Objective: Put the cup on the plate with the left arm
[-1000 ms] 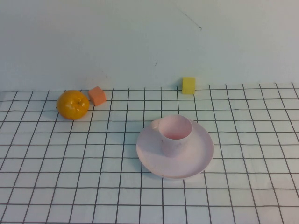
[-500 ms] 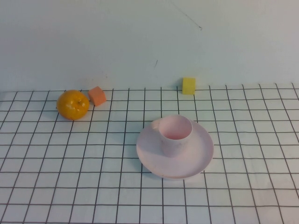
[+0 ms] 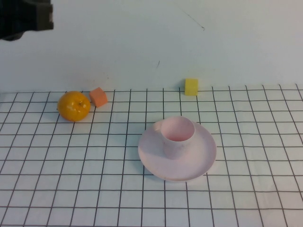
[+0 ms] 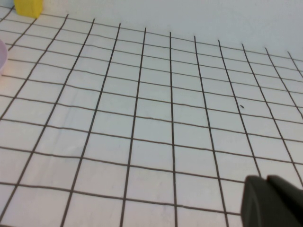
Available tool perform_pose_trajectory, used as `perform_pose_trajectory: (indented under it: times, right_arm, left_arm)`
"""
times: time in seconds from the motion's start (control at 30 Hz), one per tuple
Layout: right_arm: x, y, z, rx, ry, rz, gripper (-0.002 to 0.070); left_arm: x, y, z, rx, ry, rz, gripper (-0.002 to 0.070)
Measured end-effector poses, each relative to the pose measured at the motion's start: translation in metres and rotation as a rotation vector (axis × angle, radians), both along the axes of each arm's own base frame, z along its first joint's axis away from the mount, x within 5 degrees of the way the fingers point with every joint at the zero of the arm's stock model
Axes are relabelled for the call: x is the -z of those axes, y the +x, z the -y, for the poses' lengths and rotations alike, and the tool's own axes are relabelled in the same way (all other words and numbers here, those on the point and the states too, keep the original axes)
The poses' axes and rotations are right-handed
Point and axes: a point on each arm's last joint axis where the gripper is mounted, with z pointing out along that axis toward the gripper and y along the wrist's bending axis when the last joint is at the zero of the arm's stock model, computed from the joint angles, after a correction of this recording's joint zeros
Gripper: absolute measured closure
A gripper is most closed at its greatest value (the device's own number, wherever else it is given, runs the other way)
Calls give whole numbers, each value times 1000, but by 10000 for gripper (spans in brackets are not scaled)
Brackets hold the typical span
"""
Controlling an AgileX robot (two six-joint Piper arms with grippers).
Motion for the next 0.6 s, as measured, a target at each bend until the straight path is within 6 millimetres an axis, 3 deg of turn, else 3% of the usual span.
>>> perform_pose_trajectory:
  times: [0.13, 0.23, 0.6]
  right_arm:
    - [0, 0, 0, 0, 0, 0, 678]
    - [0, 0, 0, 0, 0, 0, 678]
    - [0, 0, 0, 0, 0, 0, 678]
  left_arm:
    - [32, -8, -20, -82, -77, 79, 676]
    - [67, -19, -34, -147, -130, 126, 676]
    - [200, -105, -75, -334, -193, 333, 676]
